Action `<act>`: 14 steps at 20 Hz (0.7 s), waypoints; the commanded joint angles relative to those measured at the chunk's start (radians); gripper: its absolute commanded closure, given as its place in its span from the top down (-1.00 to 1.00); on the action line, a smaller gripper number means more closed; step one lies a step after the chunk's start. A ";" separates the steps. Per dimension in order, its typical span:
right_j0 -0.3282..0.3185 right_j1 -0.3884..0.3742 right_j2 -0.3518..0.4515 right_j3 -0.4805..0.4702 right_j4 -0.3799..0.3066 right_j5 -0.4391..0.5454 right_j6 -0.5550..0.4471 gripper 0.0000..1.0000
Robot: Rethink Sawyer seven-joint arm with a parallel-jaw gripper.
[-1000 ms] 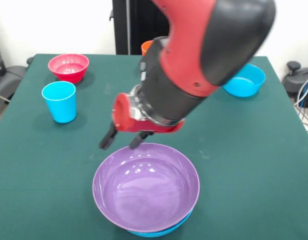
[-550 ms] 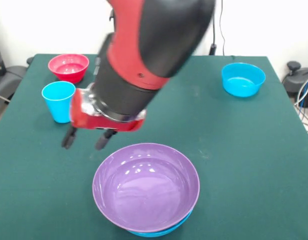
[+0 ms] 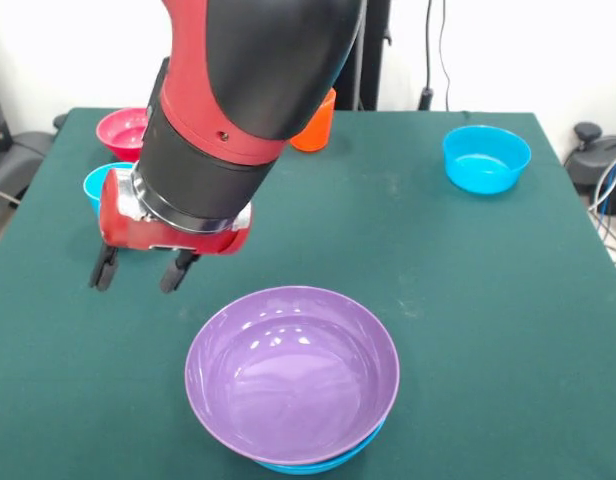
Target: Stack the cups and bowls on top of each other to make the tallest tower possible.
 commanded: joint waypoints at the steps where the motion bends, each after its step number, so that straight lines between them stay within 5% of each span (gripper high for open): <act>1: 0.056 -0.037 0.218 0.094 -0.146 -0.013 0.223 1.00; 8: 0.124 -0.044 0.187 0.185 -0.205 0.043 0.417 1.00; 14: 0.197 -0.124 0.184 0.328 -0.304 0.057 0.419 1.00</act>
